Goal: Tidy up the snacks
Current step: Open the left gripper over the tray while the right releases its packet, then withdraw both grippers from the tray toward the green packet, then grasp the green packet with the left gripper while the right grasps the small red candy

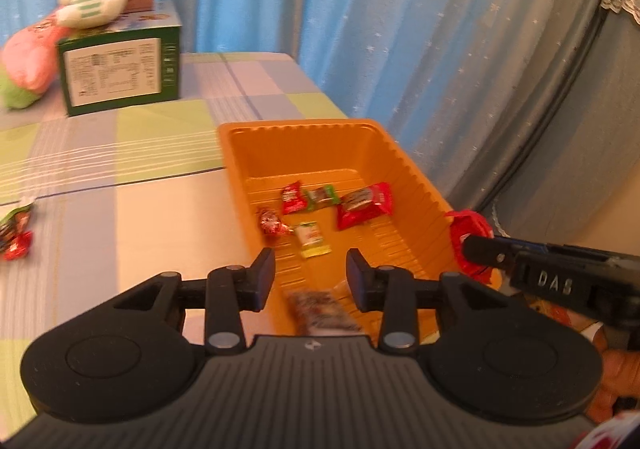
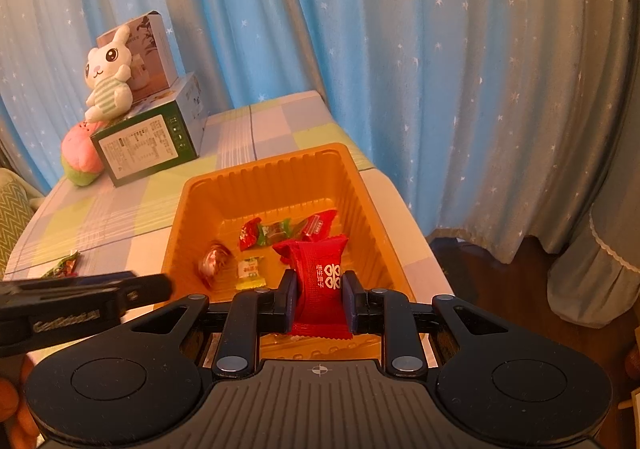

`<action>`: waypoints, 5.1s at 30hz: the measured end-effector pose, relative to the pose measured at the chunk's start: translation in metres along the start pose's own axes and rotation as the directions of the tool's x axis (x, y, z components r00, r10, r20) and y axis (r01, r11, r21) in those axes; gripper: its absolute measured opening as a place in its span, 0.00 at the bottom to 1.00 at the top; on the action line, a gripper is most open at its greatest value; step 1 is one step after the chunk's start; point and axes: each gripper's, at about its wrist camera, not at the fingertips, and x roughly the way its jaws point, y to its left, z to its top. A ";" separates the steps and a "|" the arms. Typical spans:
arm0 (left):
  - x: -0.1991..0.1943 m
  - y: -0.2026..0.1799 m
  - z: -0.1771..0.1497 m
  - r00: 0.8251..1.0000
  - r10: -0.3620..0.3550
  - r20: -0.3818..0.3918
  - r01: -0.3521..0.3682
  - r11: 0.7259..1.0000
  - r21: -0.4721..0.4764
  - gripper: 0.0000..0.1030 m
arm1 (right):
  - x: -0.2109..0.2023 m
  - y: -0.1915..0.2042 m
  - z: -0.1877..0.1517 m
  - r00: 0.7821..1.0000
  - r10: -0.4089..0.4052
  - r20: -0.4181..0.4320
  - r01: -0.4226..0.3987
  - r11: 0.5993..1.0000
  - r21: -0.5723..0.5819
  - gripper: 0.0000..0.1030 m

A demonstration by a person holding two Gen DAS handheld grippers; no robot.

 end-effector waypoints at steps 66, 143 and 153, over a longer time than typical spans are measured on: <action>-0.176 0.132 -0.069 0.953 0.291 0.081 -0.275 0.947 -0.166 0.49 | -0.068 0.146 -0.039 0.972 0.231 -0.030 -0.233 0.970 -0.065 0.48; -0.052 0.318 -0.042 0.919 0.387 0.080 -0.347 0.887 -0.303 0.50 | 0.207 0.335 -0.046 0.907 0.351 -0.231 -0.413 0.846 -0.338 0.24; -0.031 0.297 -0.017 0.963 0.259 0.079 -0.248 0.961 -0.121 0.50 | 0.184 0.282 -0.039 0.943 0.289 -0.165 -0.329 0.888 -0.322 0.20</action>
